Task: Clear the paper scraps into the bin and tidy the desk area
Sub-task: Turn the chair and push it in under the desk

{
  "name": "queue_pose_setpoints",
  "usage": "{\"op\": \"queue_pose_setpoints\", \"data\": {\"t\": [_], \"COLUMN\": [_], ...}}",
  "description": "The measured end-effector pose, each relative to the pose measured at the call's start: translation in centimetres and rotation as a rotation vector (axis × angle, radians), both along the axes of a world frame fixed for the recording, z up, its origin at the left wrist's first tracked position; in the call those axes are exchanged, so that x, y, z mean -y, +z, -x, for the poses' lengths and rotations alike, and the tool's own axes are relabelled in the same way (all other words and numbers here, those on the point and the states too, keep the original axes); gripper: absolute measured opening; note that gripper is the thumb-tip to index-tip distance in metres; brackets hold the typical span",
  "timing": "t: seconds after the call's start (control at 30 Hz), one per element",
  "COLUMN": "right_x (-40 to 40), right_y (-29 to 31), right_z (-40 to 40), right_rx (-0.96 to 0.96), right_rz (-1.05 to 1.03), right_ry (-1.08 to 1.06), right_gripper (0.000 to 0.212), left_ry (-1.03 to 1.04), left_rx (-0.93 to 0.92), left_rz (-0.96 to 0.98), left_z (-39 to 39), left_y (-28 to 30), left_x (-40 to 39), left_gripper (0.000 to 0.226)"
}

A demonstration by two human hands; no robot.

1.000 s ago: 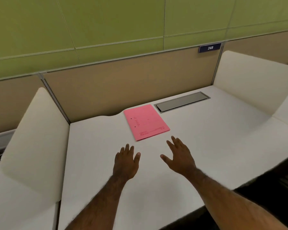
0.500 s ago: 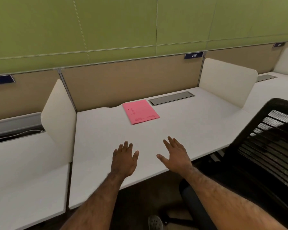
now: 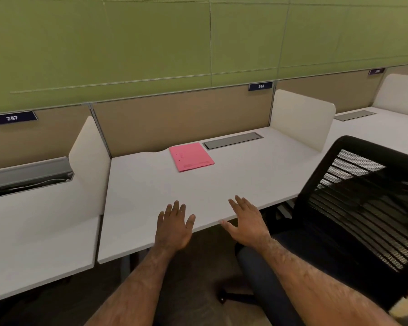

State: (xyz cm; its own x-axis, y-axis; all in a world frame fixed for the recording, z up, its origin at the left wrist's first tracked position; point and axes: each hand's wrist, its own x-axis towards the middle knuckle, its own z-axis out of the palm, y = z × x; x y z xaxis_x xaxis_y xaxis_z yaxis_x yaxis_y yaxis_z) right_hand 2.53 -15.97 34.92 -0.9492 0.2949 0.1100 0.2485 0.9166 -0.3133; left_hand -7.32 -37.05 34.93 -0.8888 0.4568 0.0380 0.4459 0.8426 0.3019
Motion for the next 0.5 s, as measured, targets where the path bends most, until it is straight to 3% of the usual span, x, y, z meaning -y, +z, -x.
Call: {"op": "queue_pose_setpoints", "data": {"t": [0.27, 0.5], "right_x": [-1.7, -1.8], "right_y": [-0.5, -2.3], "right_z": [-10.2, -16.8], "right_rx": [-0.062, -0.006], "right_rz": [0.037, 0.093], "right_ry": [0.062, 0.062], "right_gripper": [0.081, 0.081], "left_ry": [0.019, 0.045], "left_rx": [-0.02, -0.016], "left_rz": [0.013, 0.078], "left_z": [-11.1, -18.1], "left_y": [-0.6, -0.6], "left_x": [-2.1, -2.4], "left_gripper": [0.061, 0.06]}}
